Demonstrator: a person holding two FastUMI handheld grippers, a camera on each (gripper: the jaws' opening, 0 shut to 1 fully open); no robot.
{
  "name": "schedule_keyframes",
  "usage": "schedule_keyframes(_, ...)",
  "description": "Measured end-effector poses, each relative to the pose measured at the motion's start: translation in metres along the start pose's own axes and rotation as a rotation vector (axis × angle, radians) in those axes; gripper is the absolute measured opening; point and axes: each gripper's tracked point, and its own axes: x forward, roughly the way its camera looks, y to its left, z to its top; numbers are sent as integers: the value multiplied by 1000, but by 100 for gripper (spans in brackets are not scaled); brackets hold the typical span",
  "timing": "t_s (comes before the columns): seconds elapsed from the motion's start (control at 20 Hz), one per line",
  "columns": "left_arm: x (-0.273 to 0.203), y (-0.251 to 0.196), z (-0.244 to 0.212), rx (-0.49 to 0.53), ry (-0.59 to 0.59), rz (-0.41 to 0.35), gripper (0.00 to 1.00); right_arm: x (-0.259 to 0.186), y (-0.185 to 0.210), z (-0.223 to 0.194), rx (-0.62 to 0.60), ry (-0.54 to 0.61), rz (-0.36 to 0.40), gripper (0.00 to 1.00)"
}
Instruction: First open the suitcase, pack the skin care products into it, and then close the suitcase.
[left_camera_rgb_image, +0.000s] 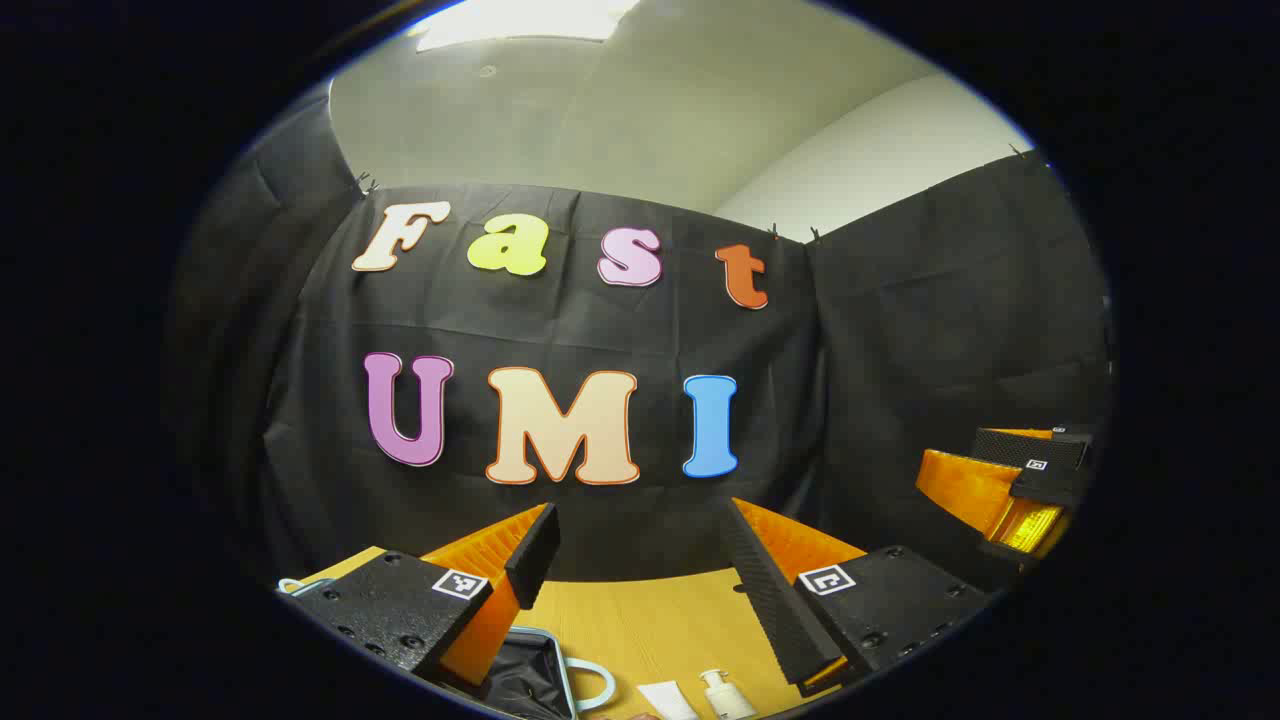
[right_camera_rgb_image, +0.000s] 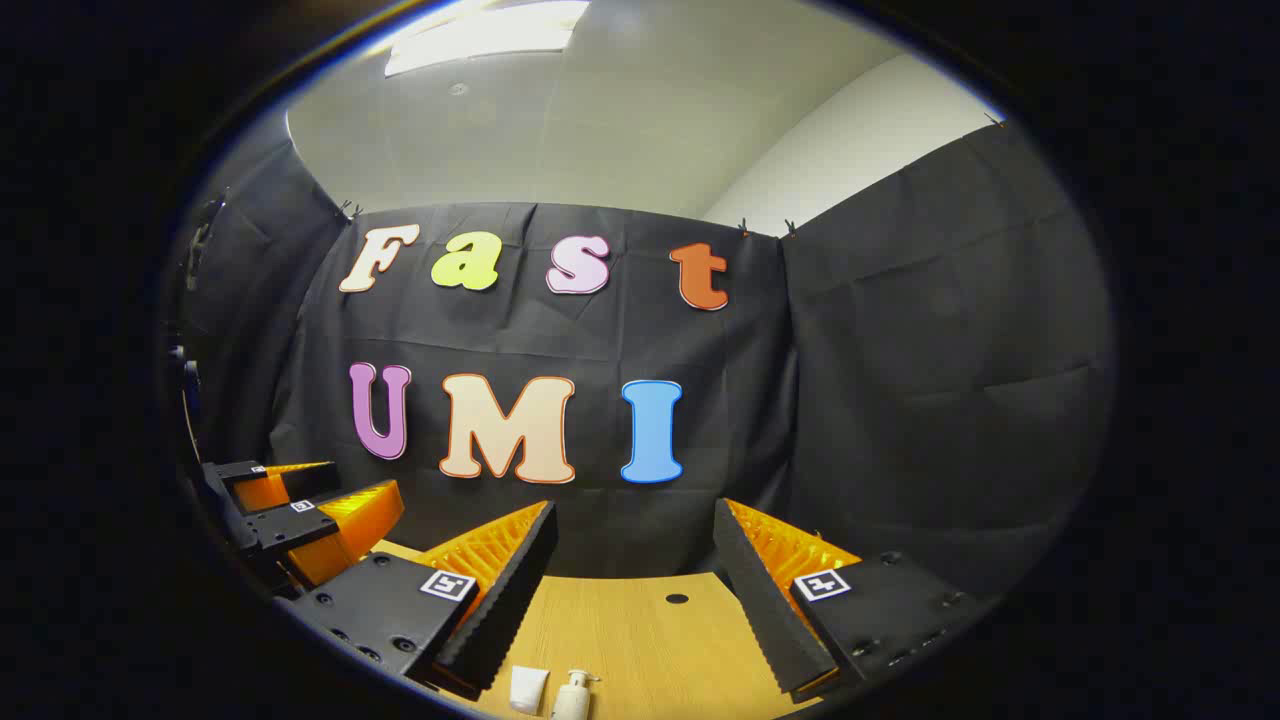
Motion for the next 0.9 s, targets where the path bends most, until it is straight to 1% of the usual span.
schedule_keyframes(0.05, 0, 2, -2, -1, 1, 5, 96, 1, 2, -1, -2, 0, 4, 99)
schedule_keyframes(0.1, 0, 3, -2, -1, 2, 9, 96, 2, 3, -2, -5, 1, 9, 99)
schedule_keyframes(0.15, 0, 4, -2, 0, 2, 15, 99, 3, 5, -2, -8, 2, 15, 99)
schedule_keyframes(0.3, -1, 4, -2, 9, -1, 20, 99, 4, 6, -5, -20, 2, 21, 100)
schedule_keyframes(0.35, -2, 5, -1, 12, -6, 25, 96, 3, 5, -7, -21, -1, 22, 100)
schedule_keyframes(0.45, -1, 4, -5, 17, -12, 31, 96, 3, 5, -10, -19, -7, 26, 99)
schedule_keyframes(0.55, 0, 3, -15, 24, 18, 36, 96, 5, 3, -16, -13, -5, 30, 99)
schedule_keyframes(0.6, -1, 2, -20, 24, 30, 40, 96, 5, 2, -19, -9, -1, 33, 96)
schedule_keyframes(0.65, -2, 2, -22, 22, 38, 45, 99, 7, 0, -22, -7, 3, 35, 96)
schedule_keyframes(0.7, -2, 3, -24, 23, 46, 51, 97, 8, -2, -25, -5, 8, 36, 99)
schedule_keyframes(0.75, -3, 3, -28, 25, 54, 59, 97, 8, -2, -30, -2, 16, 40, 99)
schedule_keyframes(0.8, -4, 4, -31, 27, 62, 67, 96, 9, -3, -34, 0, 24, 42, 96)
schedule_keyframes(0.85, -4, 5, -34, 27, 69, 72, 99, 11, -4, -38, 1, 33, 46, 96)
schedule_keyframes(0.9, -5, 5, -37, 25, 77, 79, 96, 12, -4, -40, 0, 40, 53, 96)
